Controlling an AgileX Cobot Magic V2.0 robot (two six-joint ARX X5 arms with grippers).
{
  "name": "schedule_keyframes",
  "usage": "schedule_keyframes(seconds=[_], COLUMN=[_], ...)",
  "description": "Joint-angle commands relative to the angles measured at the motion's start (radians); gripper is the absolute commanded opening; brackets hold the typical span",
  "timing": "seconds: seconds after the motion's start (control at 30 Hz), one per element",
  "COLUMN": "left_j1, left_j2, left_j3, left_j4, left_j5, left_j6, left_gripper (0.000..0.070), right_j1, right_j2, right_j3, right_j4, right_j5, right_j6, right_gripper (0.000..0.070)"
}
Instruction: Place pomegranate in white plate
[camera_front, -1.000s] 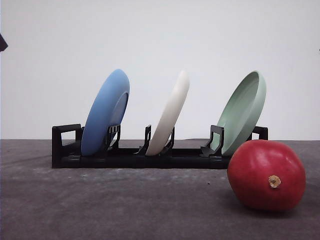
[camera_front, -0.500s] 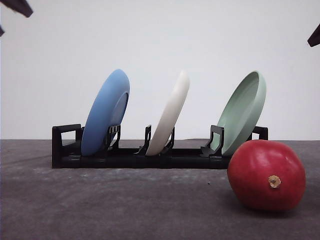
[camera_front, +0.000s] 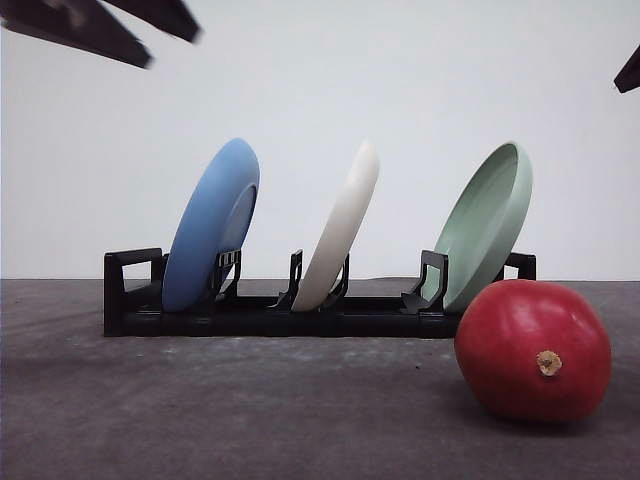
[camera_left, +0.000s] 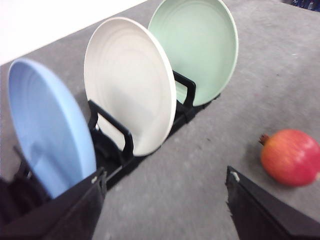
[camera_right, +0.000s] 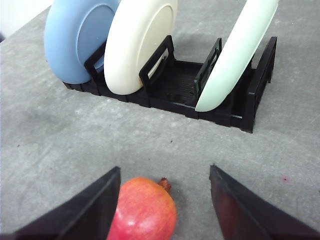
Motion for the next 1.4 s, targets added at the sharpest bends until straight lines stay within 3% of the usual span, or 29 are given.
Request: schedule_keyframes(seconds=[0.0, 0.37, 0.77, 1.07, 1.27, 1.37], left_j1=[-0.023, -0.129, -0.142, -0.142, -0.142, -0.142], left_j2=[0.051, 0.400, 0.714, 0.775, 0.775, 0.775], left_j3=[0.016, 0.048, 0.284, 0.325, 0.325, 0.325], left_j4=[0.067, 0.464, 0.461, 0.458, 0.454, 0.454], left_j5=[-0.013, -0.122, -0.178, -0.196, -0.196, -0.196], left_j6=[0.010, -0.047, -0.100, -0.122, -0.124, -0.145], left_gripper=[0.0458, 0.0457, 0.0425, 0.0413, 0.0083, 0.0012], right_j1=[0.003, 0.003, 0.003, 0.003, 0.003, 0.003], right_j2=[0.003, 0.003, 0.003, 0.003, 0.003, 0.003], right_j3=[0.018, 0.018, 0.018, 0.018, 0.018, 0.018], right_j4=[0.015, 0.055, 0.055, 0.055, 0.055, 0.055], right_j5=[-0.004, -0.002, -0.003, -0.002, -0.003, -0.002], right_j6=[-0.008, -0.008, -0.008, -0.008, -0.008, -0.008], right_gripper=[0.0357, 0.0357, 0.0357, 0.0357, 0.0357, 0.0357])
